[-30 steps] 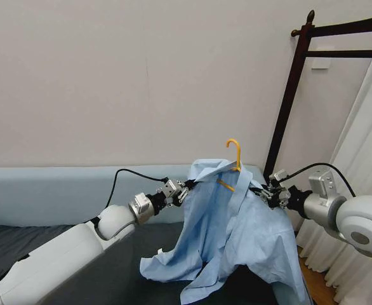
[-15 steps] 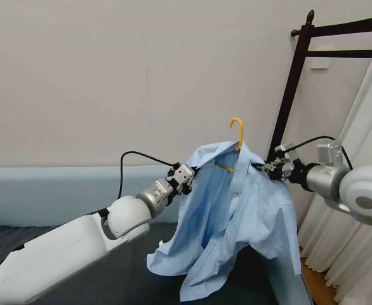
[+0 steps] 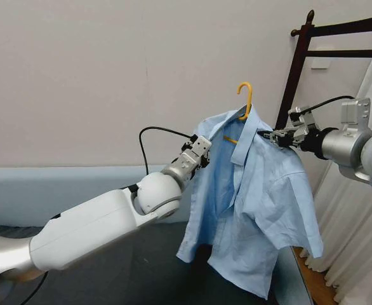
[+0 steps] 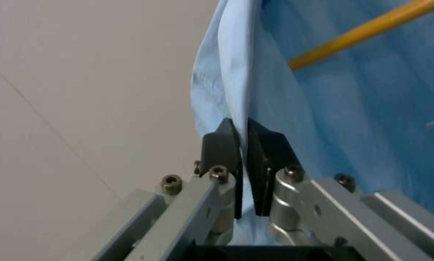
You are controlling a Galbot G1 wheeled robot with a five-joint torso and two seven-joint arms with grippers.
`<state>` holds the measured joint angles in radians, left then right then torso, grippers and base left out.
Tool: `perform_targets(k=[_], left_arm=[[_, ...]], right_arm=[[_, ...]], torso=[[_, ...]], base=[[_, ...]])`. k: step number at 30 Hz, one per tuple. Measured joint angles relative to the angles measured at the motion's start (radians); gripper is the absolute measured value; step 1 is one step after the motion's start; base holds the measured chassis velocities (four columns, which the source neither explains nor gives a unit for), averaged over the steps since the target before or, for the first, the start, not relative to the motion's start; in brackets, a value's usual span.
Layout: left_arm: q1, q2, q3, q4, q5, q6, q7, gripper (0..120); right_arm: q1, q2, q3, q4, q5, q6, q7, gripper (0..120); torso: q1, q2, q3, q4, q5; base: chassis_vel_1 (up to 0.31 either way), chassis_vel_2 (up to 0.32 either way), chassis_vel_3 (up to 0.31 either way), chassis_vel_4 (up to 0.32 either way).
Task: Pick up the clothes from the sofa and hang them on the clothes hanger.
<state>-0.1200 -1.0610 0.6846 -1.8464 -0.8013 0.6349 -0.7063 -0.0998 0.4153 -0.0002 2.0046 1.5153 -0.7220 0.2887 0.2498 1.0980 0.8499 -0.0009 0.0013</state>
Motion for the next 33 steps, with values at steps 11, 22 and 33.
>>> perform_targets(k=[11,22,33], left_arm=[[0.174,0.189,-0.121,-0.148,-0.031,-0.231,0.212,51],[0.349,0.195,-0.181,-0.043,-0.142,-0.636,0.594,91],[0.276,0.041,-0.110,0.152,-0.188,-0.686,0.673,97]], right_arm=[[-0.018,-0.025,0.019,-0.005,0.006,0.006,-0.007,8],[-0.061,-0.050,0.042,0.045,0.007,0.022,0.018,8],[-0.090,-0.081,0.063,0.088,0.033,0.028,0.041,8]], torso=[[0.000,0.000,0.000,0.0010,-0.0005],[0.000,0.000,0.000,0.0007,-0.0003],[0.000,0.000,0.000,0.0004,-0.0001]], base=[[0.000,0.000,0.000,0.000],[0.000,0.000,0.000,0.000],[0.000,0.000,0.000,0.000]])
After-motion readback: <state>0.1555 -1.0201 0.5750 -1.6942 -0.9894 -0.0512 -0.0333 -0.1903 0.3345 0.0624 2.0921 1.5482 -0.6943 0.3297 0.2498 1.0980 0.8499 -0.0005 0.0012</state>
